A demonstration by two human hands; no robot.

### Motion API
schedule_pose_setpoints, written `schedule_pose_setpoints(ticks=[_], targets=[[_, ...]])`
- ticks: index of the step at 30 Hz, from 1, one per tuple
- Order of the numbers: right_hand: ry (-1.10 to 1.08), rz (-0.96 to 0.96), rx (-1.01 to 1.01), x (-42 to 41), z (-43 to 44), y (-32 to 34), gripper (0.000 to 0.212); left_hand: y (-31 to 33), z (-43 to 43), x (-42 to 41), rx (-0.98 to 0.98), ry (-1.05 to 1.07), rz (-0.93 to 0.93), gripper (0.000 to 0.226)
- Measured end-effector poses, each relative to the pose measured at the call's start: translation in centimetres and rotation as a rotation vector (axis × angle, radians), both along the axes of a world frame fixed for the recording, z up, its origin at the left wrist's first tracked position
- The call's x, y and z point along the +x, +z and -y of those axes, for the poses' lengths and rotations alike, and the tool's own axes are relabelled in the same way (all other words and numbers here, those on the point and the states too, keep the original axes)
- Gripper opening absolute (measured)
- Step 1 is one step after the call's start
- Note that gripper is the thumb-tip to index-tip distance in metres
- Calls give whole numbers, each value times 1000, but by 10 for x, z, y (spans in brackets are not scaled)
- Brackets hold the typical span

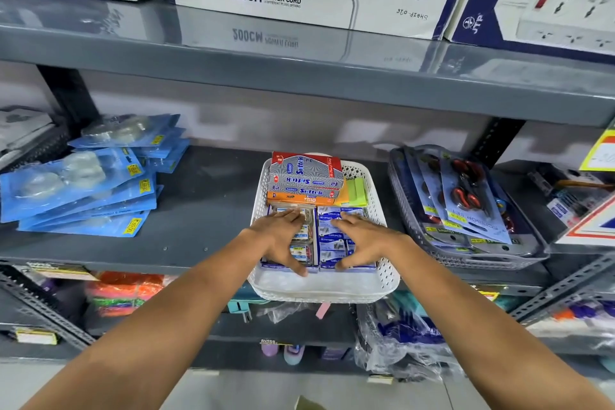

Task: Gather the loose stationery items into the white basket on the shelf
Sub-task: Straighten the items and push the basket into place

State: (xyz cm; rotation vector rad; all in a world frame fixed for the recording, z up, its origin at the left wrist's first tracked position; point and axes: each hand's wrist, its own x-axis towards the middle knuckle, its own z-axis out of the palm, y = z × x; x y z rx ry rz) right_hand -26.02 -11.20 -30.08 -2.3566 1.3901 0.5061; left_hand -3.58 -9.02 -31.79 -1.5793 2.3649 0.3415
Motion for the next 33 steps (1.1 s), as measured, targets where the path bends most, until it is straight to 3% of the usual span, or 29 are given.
schedule_pose_setpoints(ticks=[5, 8, 11, 13, 16, 18, 23, 33], targets=[[-13, 32, 9, -2, 0, -1, 112, -2, -1, 2, -11, -4, -10, 130], [-128, 398, 30, -6, -8, 10, 96, 8, -11, 3, -109, 59, -149, 116], [-301, 846, -85, -13, -30, 23, 72, 11, -32, 15, -330, 248, -573, 82], [-412, 1019, -223, -22, -47, 17, 61, 3, -50, 25, -473, 462, -880, 61], [-687, 1140, -336, -36, -66, -2, 46, -15, -79, 26, -292, 891, -1360, 54], [-880, 1223, -275, -40, -77, -16, 46, -29, -93, 18, -158, 1003, -1583, 46], [-1110, 1423, -90, -26, -88, -41, 23, -43, -108, 3, -158, 995, -1713, 35], [-1140, 1351, -198, -16, -72, -55, 30, -43, -89, 5, -242, 1028, -1697, 35]])
